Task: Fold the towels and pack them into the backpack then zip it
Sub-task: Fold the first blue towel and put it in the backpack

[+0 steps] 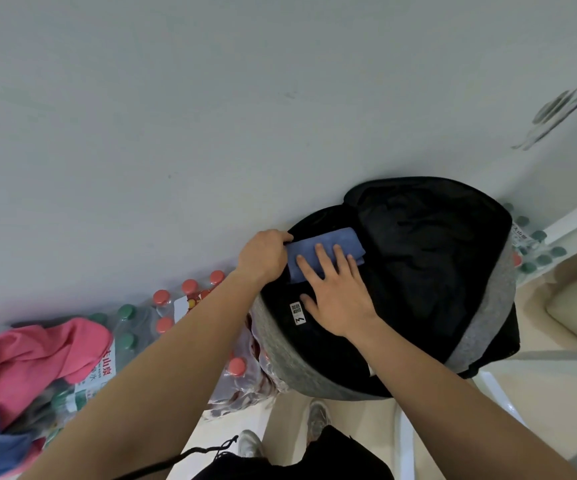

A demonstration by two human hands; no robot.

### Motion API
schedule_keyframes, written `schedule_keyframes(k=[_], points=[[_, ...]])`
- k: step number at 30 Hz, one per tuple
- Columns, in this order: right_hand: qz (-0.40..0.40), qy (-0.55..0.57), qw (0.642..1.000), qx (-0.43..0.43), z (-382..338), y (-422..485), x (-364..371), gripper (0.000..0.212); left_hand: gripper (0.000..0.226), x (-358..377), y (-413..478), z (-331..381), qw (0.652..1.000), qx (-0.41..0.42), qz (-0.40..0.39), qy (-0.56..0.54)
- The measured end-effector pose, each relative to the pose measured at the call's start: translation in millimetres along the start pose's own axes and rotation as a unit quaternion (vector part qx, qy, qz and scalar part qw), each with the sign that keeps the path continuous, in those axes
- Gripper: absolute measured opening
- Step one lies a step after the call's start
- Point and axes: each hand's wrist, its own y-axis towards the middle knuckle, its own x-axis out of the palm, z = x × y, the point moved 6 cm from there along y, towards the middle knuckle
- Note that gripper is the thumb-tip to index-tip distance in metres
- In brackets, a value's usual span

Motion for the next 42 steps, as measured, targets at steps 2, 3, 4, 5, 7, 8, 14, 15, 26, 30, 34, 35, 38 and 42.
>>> schedule_keyframes(k=[2,3,4,5,7,8,14,15,26,30,34,35,38,42], points=[[-0.013,-0.007,1.0,-0.003,3,-1,6,0.076,0.043,-9,-1,-1,1.0,0.003,0.022,-0.001],[-0.017,-0.008,1.0,-0.004,6,1,8,0.076,0.043,-13,-2,0,0.999,0.01,0.032,-0.001],[-0.021,-0.009,1.0,-0.003,9,5,9,0.076,0.044,-17,-4,1,0.999,0.019,0.039,0.001],[-0.024,-0.011,1.0,0.0,13,10,9,0.076,0.045,-20,-6,3,0.999,0.028,0.043,0.003],[-0.029,-0.013,0.999,0.002,21,21,9,0.075,0.046,-20,-10,4,0.999,0.035,0.039,0.004],[-0.035,-0.013,0.999,0.0,24,27,8,0.075,0.045,-19,-11,4,0.999,0.036,0.034,0.003],[-0.038,0.014,0.999,-0.024,28,36,0,0.075,0.046,-5,-20,8,0.998,0.048,0.015,0.048],[-0.004,0.019,1.0,-0.019,28,34,-6,0.073,0.055,-2,-22,10,0.996,0.055,0.014,0.076],[-0.048,0.118,0.992,0.02,42,30,14,0.069,0.08,40,-31,12,0.956,0.108,-0.087,0.258],[-0.081,0.11,0.99,0.022,42,32,7,0.07,0.082,39,-29,14,0.959,0.098,-0.085,0.251],[-0.092,0.108,0.989,0.03,40,31,-20,0.068,0.08,27,-36,21,0.967,0.103,-0.069,0.224],[-0.086,0.101,0.991,0.027,38,32,-28,0.068,0.079,21,-37,22,0.97,0.102,-0.063,0.211],[-0.071,0.083,0.994,0.028,27,32,-46,0.068,0.079,2,-47,16,0.981,0.097,-0.034,0.167],[-0.044,0.077,0.996,0.02,-14,29,-72,0.064,0.076,-27,-72,-15,0.991,0.077,0.002,0.107]])
